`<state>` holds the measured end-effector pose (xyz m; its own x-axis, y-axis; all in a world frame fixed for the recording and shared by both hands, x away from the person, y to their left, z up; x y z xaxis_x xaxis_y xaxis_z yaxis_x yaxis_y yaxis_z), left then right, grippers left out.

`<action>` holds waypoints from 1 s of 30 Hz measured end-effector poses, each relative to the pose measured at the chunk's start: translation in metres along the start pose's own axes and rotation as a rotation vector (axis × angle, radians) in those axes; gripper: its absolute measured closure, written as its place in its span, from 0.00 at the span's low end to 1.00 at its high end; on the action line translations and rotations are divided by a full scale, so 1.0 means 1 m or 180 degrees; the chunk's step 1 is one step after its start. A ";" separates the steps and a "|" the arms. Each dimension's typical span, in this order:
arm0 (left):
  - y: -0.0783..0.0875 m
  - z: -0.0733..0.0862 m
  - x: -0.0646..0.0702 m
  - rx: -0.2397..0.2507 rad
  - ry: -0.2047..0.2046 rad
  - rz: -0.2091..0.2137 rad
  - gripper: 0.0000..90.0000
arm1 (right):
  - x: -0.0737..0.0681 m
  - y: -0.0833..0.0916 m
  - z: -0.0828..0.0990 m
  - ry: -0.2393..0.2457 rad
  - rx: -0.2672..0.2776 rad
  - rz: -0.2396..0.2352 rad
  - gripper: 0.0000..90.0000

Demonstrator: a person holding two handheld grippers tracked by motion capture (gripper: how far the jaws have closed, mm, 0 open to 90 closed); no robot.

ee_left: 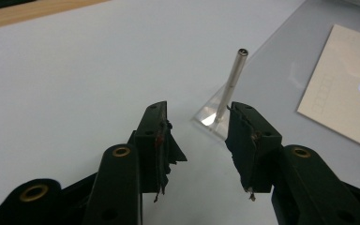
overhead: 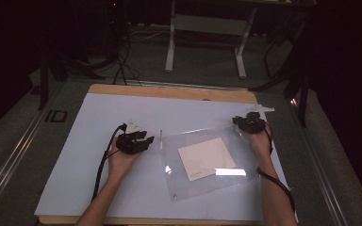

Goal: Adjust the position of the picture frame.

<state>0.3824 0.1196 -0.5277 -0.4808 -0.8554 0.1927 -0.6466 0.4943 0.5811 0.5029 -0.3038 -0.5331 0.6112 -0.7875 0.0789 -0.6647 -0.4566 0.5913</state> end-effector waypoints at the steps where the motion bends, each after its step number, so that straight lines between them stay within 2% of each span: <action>1: -0.002 -0.001 0.002 0.0005 0.0004 0.0016 0.65 | 0.000 -0.001 0.000 -0.0010 0.0009 -0.0029 0.92; 9: -0.016 -0.006 0.015 0.0026 -0.0049 0.0089 0.66 | -0.002 -0.001 0.001 -0.0081 0.0032 -0.0042 0.94; 13: -0.023 -0.009 0.017 0.0042 0.0000 0.0132 0.67 | -0.001 -0.001 0.002 -0.0116 0.0050 -0.0047 0.93; 15: -0.028 -0.009 0.018 0.0009 -0.0011 0.0101 0.68 | -0.001 -0.001 0.002 -0.0131 0.0057 -0.0059 0.93; 21: -0.040 -0.008 0.018 -0.0037 0.0016 0.0129 0.78 | -0.001 -0.001 0.002 -0.0153 0.0070 -0.0080 0.93; 22: -0.041 -0.008 0.019 -0.0047 0.0004 0.0150 0.82 | 0.000 -0.001 0.002 -0.0167 0.0069 -0.0085 0.93; 24: -0.044 -0.007 0.020 -0.0071 -0.0028 0.0068 0.89 | 0.000 -0.001 0.003 -0.0184 0.0084 -0.0102 0.92; 25: -0.045 -0.007 0.019 -0.0057 -0.0020 0.0074 0.92 | 0.000 -0.001 0.003 -0.0194 0.0090 -0.0112 0.92; 27: -0.045 -0.007 0.018 -0.0038 0.0032 0.0119 0.92 | 0.001 -0.001 0.004 -0.0236 0.0113 -0.0139 0.91; 30: -0.046 -0.007 0.018 -0.0014 0.0045 0.0132 0.92 | 0.002 -0.001 0.005 -0.0302 0.0124 -0.0179 0.91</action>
<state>0.4076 0.0806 -0.5460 -0.4987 -0.8363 0.2278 -0.6236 0.5288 0.5758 0.5024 -0.3069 -0.5375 0.6058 -0.7950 -0.0307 -0.6480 -0.5155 0.5607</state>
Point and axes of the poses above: each handheld gripper's, and its own axes: y roughly backward along the jaws, z roughly out of its underside, x roughly to its right, the point moved 3 cm from there along -y, roughly forward along the jaws, and after that the axes turned 9 degrees about y, right-handed, at the moved point
